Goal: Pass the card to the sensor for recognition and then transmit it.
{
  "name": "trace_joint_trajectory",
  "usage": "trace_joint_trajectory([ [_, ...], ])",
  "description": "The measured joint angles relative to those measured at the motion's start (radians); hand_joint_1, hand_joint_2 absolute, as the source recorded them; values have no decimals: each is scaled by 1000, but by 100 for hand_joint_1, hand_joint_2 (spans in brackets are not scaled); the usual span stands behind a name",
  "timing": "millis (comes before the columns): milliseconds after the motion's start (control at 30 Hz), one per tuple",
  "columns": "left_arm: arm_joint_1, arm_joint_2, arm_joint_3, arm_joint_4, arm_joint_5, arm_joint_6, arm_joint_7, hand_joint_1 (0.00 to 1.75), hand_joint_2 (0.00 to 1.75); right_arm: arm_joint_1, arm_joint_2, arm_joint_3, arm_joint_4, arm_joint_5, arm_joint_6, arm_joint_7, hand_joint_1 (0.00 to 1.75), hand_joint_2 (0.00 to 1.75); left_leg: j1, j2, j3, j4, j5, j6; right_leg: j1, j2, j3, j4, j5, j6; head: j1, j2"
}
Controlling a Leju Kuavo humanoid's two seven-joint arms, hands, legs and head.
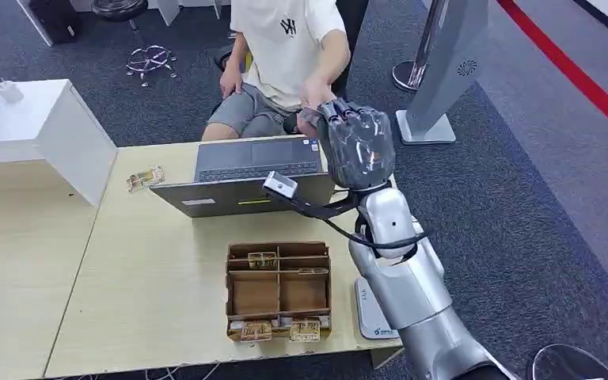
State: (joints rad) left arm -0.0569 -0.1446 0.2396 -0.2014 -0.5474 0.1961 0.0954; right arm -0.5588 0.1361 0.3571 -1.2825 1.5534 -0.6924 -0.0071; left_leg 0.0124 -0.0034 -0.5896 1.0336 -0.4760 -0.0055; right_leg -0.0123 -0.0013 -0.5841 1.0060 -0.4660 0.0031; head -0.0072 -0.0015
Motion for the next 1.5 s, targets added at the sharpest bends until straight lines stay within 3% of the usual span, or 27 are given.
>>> trace_joint_trajectory([
  [67,0,0,0,0,0,0,1,0,0,-11,-30,45,10,0,0,74,0,175,0,0,0,0,0,0,0,0,0,0,0,0,0,0],
  [233,0,0,0,0,0,0,3,0,0,-30,-86,134,25,0,0,149,0,175,0,0,0,0,0,0,0,0,0,0,0,0,0,0],
  [400,1,-1,0,0,0,2,3,0,0,10,-99,156,-32,-1,-2,131,0,175,0,0,0,0,0,0,0,0,0,0,0,0,0,0],
  [500,1,-2,3,0,4,3,3,0,0,90,-89,129,-135,-46,-2,19,0,175,1,-1,0,0,-1,0,0,-1,0,0,-1,-1,0,0],
  [733,4,-9,27,0,19,10,3,0,0,354,81,-48,-343,-256,-2,-439,0,175,1,-1,0,-1,-2,-1,0,-1,-1,0,-3,-1,0,0],
  [767,4,-10,34,0,21,13,3,0,0,387,104,-69,-360,-280,-2,-488,21,175,1,-1,0,-1,-2,-1,0,-1,-1,0,-3,-1,0,0],
  [800,4,-11,39,0,22,17,3,0,0,422,124,-84,-376,-300,-2,-527,21,175,1,-1,0,-1,-2,-1,0,-1,-1,0,-3,-1,0,0],
  [833,4,-11,44,0,22,19,3,0,0,445,132,-88,-389,-313,-1,-536,148,175,1,-1,0,-1,-2,-1,0,-1,-1,0,-3,-1,0,0],
  [867,4,-12,49,0,22,23,3,0,0,464,132,-94,-399,-325,-2,-552,162,175,1,-1,0,-1,-2,-1,0,-1,-1,0,-3,-1,0,0],
  [933,5,-14,62,0,21,25,3,0,0,494,134,-105,-414,-337,-2,-566,164,175,0,-1,0,-1,-2,-1,0,-1,-1,0,-3,-1,0,0],
  [1000,5,-15,80,0,-2,26,0,0,0,521,133,-103,-429,-330,-2,-529,164,175,0,0,0,-1,-2,-1,0,0,-1,0,-3,-1,0,0],
  [1100,5,-17,106,0,-15,26,-1,0,0,554,126,-87,-435,-320,-2,-497,145,175,0,0,0,-1,-2,-1,0,0,-1,0,-2,-2,0,0],
  [1167,5,-18,118,0,-18,26,-2,0,0,581,122,-67,-432,-313,-2,-488,73,175,0,-1,0,-1,-2,-1,0,0,-1,0,-2,-2,0,0],
  [1200,5,-18,123,0,-18,27,-2,0,0,589,119,-58,-426,-309,-2,-478,73,175,1,-1,0,-1,-2,-1,0,0,-1,0,-2,-2,0,0],
  [1267,4,-19,135,0,-19,31,-2,0,0,609,112,-28,-411,-287,-2,-429,47,175,1,-1,0,-1,-2,-1,0,0,-1,0,-2,-2,0,0],
  [1333,4,-19,143,0,-21,35,-2,0,0,623,105,5,-394,-271,-2,-402,33,175,1,-1,0,-1,-2,-1,0,0,-1,0,-2,-2,0,0],
  [1500,3,-20,163,0,-30,37,-2,0,0,618,73,56,-345,-235,-2,-347,44,175,1,0,0,-1,-2,-1,1,0,-1,0,-3,-2,0,0],
])
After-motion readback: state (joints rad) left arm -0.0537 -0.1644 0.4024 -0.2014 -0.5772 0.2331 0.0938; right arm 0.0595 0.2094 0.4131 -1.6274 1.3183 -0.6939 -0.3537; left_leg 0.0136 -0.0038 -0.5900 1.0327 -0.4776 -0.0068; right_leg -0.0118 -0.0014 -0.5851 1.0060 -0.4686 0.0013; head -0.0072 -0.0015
